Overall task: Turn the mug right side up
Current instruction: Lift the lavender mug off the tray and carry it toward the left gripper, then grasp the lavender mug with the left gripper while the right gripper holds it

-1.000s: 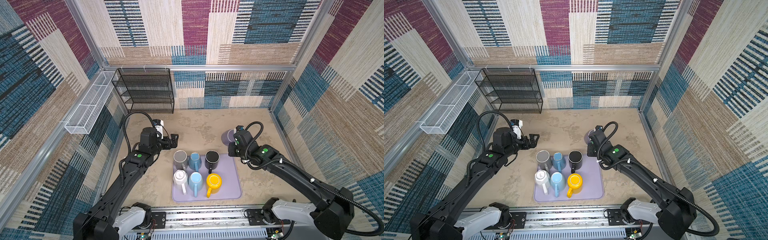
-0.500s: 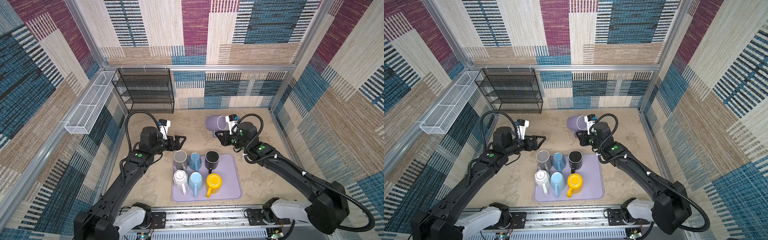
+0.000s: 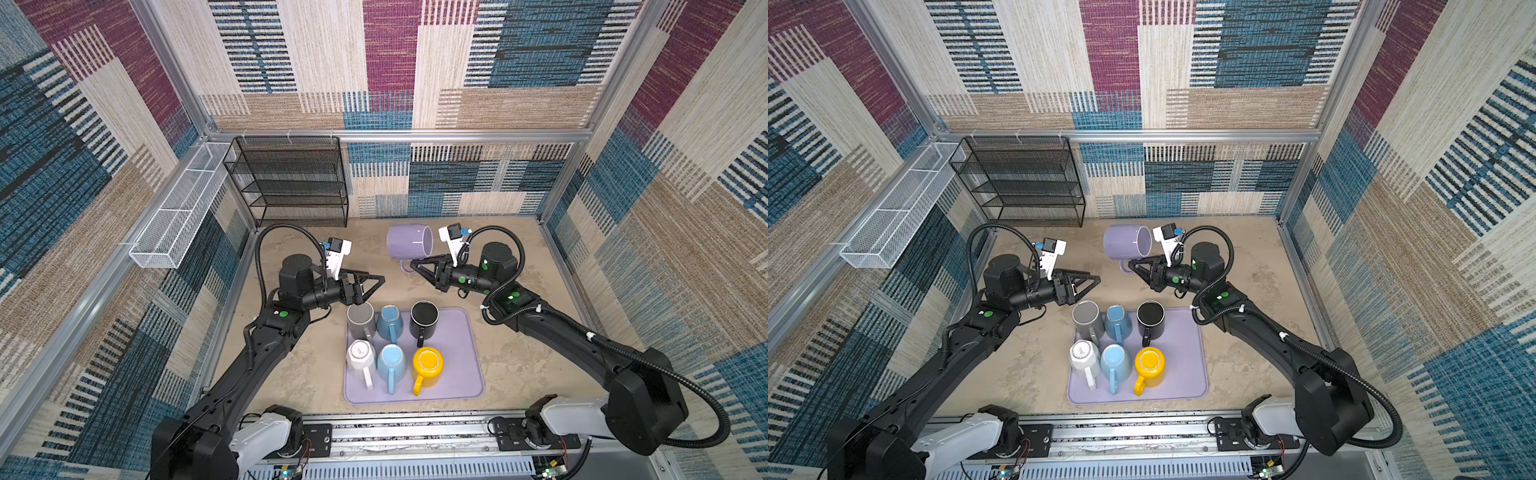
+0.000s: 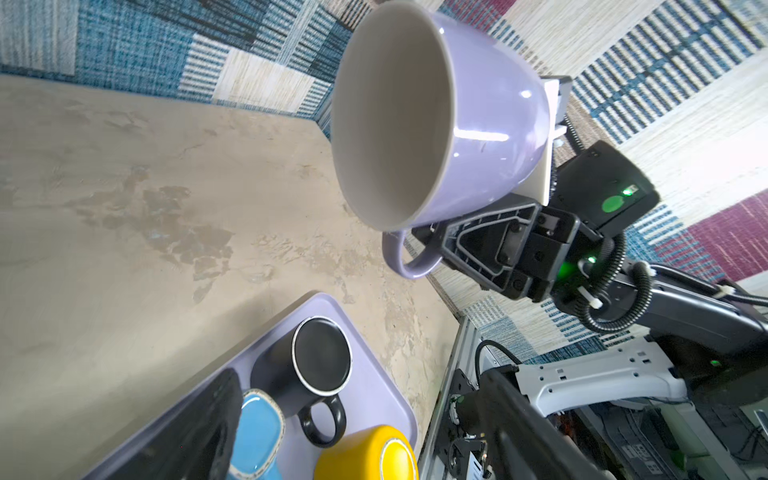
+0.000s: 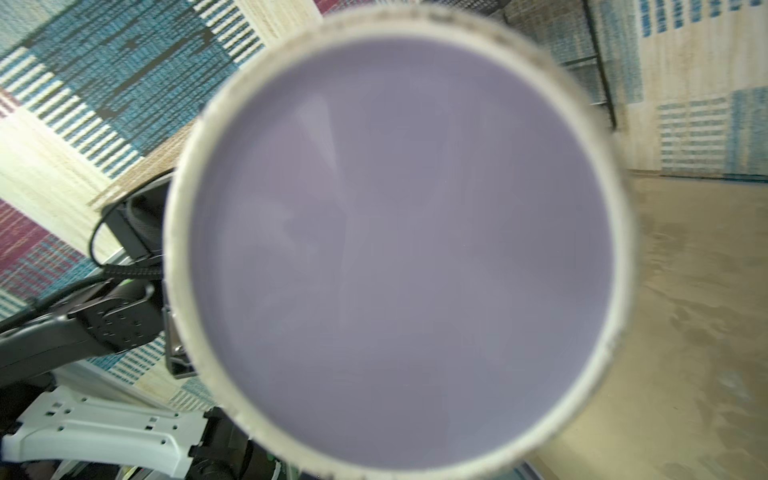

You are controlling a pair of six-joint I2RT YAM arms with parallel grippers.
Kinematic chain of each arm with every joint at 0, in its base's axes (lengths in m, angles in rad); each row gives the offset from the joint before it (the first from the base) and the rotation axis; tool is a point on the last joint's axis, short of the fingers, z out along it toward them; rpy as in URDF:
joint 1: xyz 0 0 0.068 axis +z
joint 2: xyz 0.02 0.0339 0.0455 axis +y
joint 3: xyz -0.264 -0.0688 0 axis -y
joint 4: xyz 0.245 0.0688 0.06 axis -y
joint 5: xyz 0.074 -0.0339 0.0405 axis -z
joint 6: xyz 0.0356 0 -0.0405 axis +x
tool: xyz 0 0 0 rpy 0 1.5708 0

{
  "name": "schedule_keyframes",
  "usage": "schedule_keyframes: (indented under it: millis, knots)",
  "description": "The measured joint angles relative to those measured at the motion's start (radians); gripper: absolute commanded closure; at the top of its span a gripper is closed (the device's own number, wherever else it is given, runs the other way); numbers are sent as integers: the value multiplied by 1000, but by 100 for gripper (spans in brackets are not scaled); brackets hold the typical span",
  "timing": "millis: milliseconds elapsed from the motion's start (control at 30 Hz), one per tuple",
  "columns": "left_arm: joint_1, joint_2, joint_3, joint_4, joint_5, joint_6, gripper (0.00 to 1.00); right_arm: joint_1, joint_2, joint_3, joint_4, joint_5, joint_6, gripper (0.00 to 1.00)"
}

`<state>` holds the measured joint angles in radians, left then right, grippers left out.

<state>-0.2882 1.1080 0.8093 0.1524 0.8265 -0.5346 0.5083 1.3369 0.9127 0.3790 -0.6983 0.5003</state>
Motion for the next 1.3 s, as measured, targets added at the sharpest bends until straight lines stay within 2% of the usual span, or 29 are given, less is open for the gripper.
schedule_keyframes:
  millis: [133, 267, 567, 833, 1300]
  knots:
    - [0, 16, -26, 138, 50, -71, 20, 0, 15, -9, 95, -69, 32, 100]
    - [0, 34, -41, 266, 97, -130, 28, 0, 40, -10, 167, -125, 58, 100]
    - [-13, 64, -47, 451, 126, -208, 39, 19, 89, -3, 263, -187, 100, 100]
    - [-35, 99, -47, 519, 141, -244, 49, 50, 138, 29, 322, -192, 126, 100]
    - [-44, 109, -57, 563, 140, -267, 76, 75, 177, 50, 391, -193, 153, 100]
